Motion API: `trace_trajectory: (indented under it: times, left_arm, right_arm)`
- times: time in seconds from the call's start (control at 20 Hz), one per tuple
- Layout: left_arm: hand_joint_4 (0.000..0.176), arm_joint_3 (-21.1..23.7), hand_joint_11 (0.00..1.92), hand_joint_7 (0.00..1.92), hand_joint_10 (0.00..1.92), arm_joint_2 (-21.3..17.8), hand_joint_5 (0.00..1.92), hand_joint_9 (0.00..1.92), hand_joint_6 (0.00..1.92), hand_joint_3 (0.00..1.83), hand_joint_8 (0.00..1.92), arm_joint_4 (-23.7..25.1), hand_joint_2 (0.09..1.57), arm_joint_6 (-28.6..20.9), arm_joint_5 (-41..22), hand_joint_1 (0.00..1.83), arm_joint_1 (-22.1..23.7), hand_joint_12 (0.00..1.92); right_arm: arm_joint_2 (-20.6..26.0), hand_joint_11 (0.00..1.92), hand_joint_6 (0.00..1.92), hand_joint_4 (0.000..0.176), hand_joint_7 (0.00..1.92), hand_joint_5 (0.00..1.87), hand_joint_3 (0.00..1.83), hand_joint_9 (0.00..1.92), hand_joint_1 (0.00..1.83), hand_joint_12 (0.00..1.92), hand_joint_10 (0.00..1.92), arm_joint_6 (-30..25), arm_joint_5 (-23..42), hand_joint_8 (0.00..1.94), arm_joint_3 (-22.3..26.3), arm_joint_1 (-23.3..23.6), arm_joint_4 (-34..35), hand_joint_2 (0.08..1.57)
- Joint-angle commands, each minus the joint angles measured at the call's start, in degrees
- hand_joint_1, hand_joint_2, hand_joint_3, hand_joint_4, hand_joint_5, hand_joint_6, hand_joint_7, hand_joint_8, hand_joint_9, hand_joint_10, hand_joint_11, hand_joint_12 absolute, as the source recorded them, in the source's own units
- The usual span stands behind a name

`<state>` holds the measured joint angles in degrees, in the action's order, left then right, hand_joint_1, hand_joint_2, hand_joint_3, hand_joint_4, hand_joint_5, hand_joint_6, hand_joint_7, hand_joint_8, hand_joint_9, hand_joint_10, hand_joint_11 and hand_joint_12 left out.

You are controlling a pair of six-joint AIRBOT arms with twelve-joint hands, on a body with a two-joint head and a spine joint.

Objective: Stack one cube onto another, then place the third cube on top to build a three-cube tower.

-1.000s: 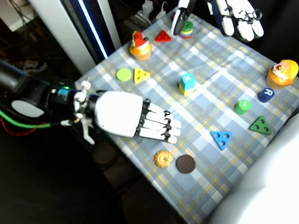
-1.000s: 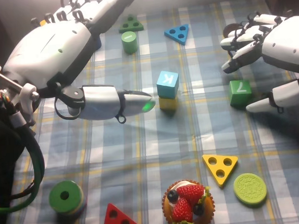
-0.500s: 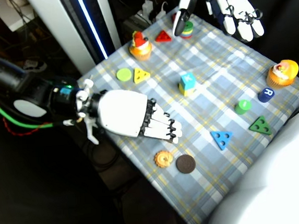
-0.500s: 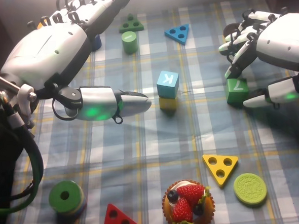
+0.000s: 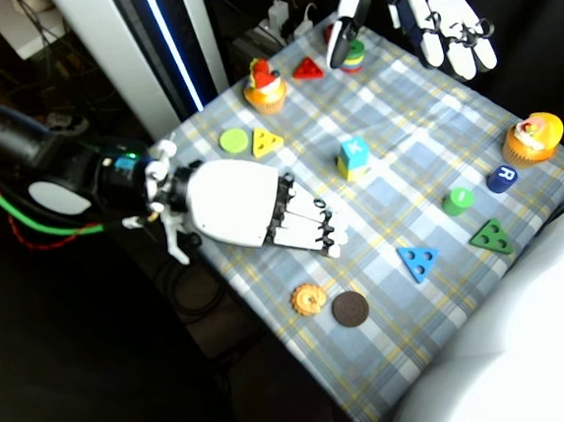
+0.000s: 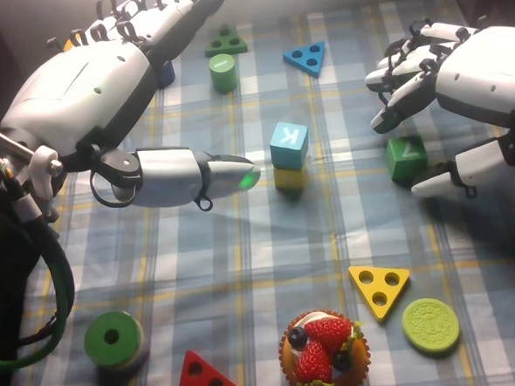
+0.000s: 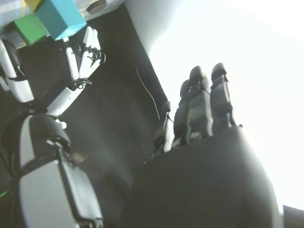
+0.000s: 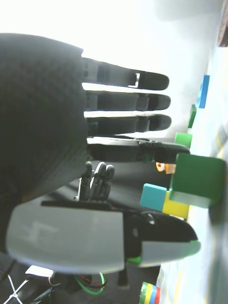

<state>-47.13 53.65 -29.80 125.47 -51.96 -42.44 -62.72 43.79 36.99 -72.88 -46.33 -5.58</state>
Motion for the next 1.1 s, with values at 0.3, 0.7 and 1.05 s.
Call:
trace_trajectory:
  times: [0.3,0.7,1.05]
  left_arm:
    - [0.176,0.06,0.00,0.12,0.00,-0.08,0.01,0.16,0.00,0.00,0.00,1.84,0.81,-0.36,-6.21,0.73,0.23,0.00]
    - [0.176,-0.91,0.00,0.13,0.01,-1.34,0.00,0.20,0.00,0.00,0.00,0.79,0.81,-0.35,-4.00,0.72,-0.30,0.00]
    - [0.176,-2.70,0.00,0.12,0.00,-1.08,0.01,0.16,0.00,0.00,0.00,-0.09,0.81,-0.35,-0.75,0.73,0.27,0.00]
  right_arm:
    - [-0.76,0.10,0.61,0.000,0.78,1.20,0.00,0.65,1.15,1.12,0.01,0.08,6.58,0.01,-0.76,1.25,1.12,1.01]
    - [-1.25,0.03,0.77,0.071,0.76,1.12,0.00,0.60,1.09,1.07,0.00,-12.43,7.02,0.00,-2.93,12.32,-17.32,1.05]
    - [-6.52,0.00,0.57,0.000,0.78,1.22,0.00,0.53,1.19,0.97,0.00,-22.10,6.99,0.00,-6.04,19.84,-32.48,1.01]
